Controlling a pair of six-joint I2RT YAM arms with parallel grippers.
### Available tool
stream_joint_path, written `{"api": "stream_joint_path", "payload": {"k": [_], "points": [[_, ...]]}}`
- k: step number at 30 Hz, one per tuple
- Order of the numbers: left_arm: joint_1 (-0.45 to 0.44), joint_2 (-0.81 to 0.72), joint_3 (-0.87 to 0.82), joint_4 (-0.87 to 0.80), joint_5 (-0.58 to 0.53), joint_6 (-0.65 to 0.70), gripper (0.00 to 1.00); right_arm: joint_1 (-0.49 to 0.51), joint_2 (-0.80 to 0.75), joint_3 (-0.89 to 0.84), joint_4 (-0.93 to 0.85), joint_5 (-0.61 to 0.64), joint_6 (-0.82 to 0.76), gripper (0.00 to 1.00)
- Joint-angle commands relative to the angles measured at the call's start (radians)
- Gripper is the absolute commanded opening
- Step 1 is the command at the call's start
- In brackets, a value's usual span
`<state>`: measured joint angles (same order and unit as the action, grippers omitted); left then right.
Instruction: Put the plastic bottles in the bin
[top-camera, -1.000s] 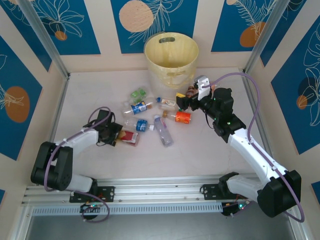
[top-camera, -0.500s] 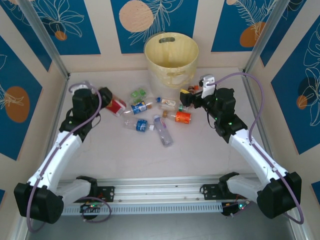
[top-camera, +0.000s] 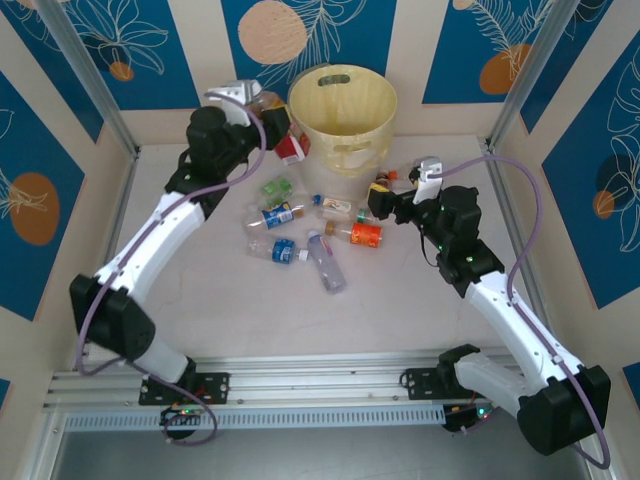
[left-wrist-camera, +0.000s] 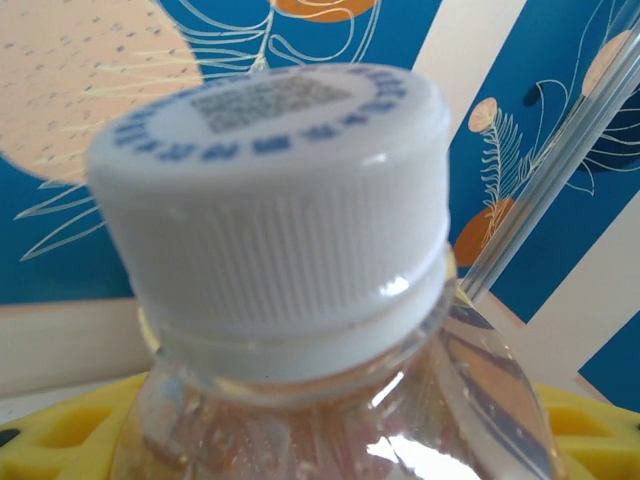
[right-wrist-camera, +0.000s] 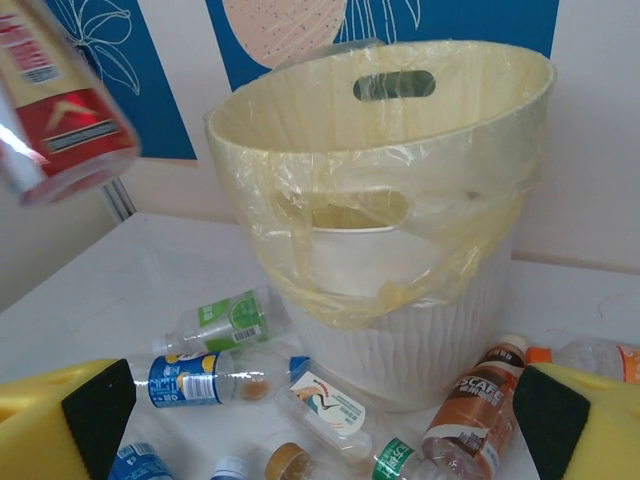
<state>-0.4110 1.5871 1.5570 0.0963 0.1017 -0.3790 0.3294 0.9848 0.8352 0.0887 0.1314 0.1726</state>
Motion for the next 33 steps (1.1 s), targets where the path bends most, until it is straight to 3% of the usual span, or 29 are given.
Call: {"api": "stream_joint_path", "payload": {"k": [1, 7, 17, 23, 29, 33], "points": [[-0.008, 0.096, 0.175, 0.023, 0.055, 0.045, 0.55, -0.008, -0.024, -0.019, 0.009, -0.001, 0.001, 0.99], [-0.013, 0.327, 0.425, 0.035, -0.049, 0.028, 0.55, -0.008, -0.022, -0.032, 0.012, 0.004, 0.011, 0.99], [-0.026, 0.568, 0.639, 0.173, -0.209, 0.061, 0.55, -0.019, -0.004, -0.032, 0.011, 0.046, 0.007, 0.99], [-0.045, 0.798, 0.982, 0.064, -0.226, 0.071, 0.56, -0.022, 0.005, -0.025, 0.002, 0.046, 0.005, 0.99], [-0.081, 0.862, 1.005, 0.072, -0.155, 0.115, 0.6, -0.034, 0.013, -0.03, -0.007, 0.053, -0.007, 0.99], [-0.089, 0.908, 1.02, 0.129, -0.212, 0.084, 0.65, -0.039, 0.021, -0.031, -0.019, 0.048, -0.007, 0.99]]}}
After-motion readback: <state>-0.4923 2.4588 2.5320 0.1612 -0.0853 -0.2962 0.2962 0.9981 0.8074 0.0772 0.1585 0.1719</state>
